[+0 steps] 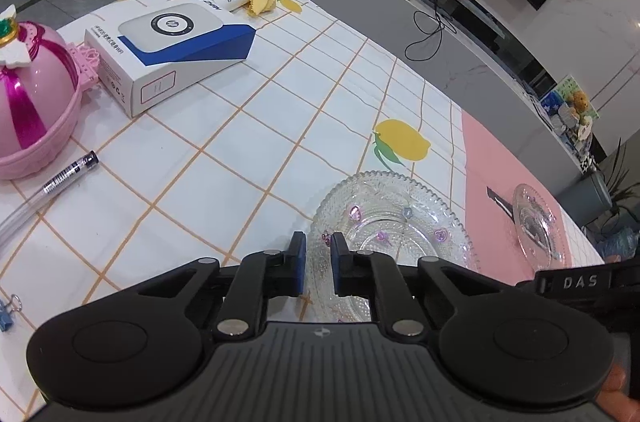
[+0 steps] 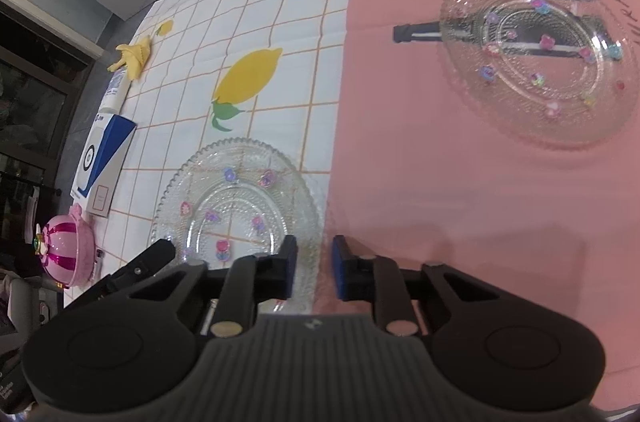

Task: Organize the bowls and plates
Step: 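Move both grippers to the clear pink-dotted glass plate and grasp its rim, then carry the glass plate over the Fruity plate and lower it on top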

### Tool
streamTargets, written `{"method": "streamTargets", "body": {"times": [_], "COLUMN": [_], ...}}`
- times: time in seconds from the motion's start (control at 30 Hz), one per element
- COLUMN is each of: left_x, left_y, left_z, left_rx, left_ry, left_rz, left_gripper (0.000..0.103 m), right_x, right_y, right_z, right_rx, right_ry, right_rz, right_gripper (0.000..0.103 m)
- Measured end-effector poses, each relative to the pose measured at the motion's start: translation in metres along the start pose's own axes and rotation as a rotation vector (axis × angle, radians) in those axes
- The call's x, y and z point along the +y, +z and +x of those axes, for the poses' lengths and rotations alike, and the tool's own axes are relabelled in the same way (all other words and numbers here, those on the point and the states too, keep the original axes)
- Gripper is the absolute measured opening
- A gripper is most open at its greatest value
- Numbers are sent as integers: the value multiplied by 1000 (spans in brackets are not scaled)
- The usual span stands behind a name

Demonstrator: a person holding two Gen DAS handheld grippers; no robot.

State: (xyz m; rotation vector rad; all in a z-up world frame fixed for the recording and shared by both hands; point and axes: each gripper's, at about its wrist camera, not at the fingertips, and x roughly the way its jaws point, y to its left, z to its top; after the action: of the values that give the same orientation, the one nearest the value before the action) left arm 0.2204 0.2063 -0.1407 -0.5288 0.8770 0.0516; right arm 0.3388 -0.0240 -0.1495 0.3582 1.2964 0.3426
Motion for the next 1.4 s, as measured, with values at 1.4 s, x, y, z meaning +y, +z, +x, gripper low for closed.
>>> {"method": "streamTargets", "body": {"times": [1.4], "left_x": [-161], "left_y": [-93], "left_z": [-176], "left_rx": [-108], "left_ry": [-272], "left_rz": [129], "left_gripper": [11], "right_x": [-102], "right_y": [-119], "right_z": [-253], "right_rx": [-291], "right_ry": [119], "right_rz": [64], "right_gripper": [9]}}
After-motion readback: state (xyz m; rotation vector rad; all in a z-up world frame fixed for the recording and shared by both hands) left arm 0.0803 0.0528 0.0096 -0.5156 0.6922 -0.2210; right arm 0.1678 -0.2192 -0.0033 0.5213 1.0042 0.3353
